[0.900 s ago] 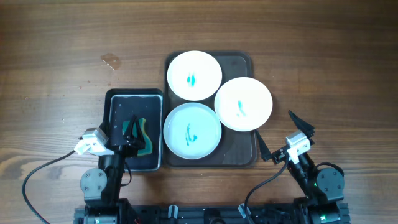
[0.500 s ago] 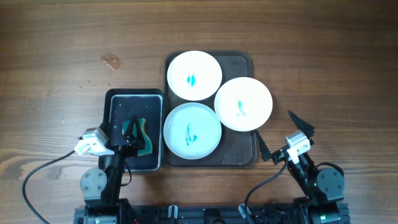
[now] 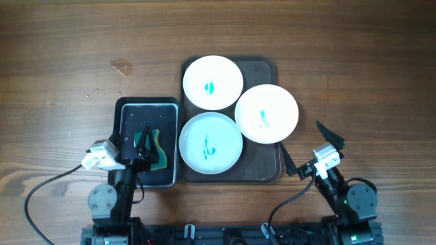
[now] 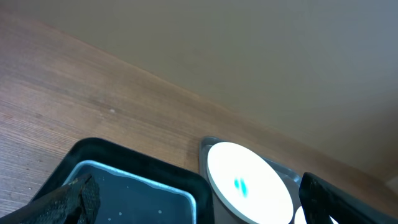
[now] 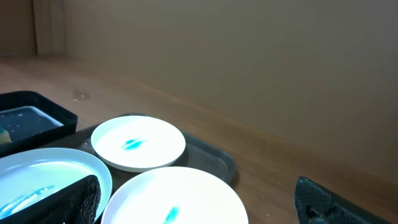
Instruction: Clean dirty plates on tray and stack at the side
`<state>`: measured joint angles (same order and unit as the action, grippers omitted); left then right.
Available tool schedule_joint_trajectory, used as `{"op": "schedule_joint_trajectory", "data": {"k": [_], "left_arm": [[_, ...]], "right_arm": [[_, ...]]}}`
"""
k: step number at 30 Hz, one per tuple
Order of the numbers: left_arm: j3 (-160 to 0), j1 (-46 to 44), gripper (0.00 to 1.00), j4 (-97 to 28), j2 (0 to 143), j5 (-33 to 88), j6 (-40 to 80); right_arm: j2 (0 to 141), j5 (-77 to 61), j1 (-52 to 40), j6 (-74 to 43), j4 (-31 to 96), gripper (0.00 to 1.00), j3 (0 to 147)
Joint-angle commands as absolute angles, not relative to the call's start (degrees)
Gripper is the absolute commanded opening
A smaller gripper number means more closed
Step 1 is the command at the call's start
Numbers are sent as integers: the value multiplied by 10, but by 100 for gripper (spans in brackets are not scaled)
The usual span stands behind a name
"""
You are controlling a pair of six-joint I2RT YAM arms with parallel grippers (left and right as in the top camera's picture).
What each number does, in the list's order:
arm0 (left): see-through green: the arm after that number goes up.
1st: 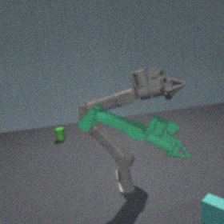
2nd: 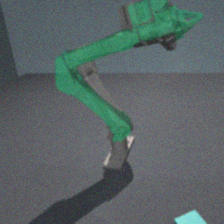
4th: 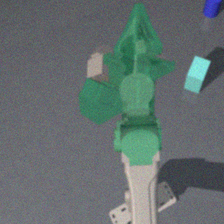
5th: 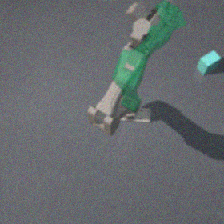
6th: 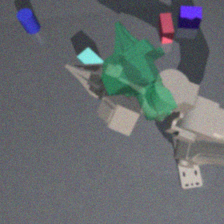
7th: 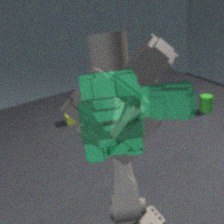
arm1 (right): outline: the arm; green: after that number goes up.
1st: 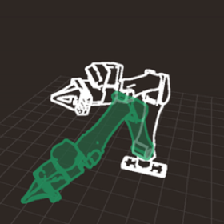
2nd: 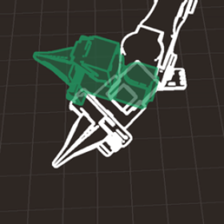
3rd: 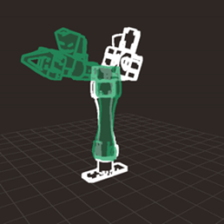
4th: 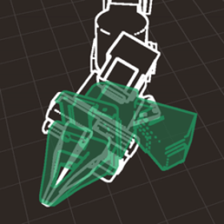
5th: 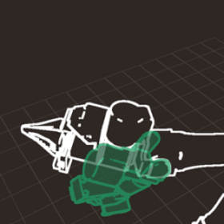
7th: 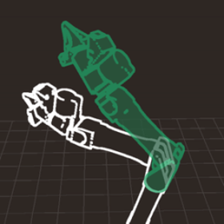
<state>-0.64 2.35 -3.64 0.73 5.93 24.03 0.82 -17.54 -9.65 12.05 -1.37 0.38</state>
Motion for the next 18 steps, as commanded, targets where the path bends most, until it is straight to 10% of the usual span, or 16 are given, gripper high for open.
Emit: {"op": "schedule_joint_trajectory", "data": {"k": [1, 18], "left_arm": [[-4, 20, 100, -37, 3, 70, 229], [-248, 20, 100, -164, 151, 130, 227]], "right_arm": [[4, -179, -95, 120, -17, 100, 3], [200, -254, -95, 38, 136, 100, 320]]}}
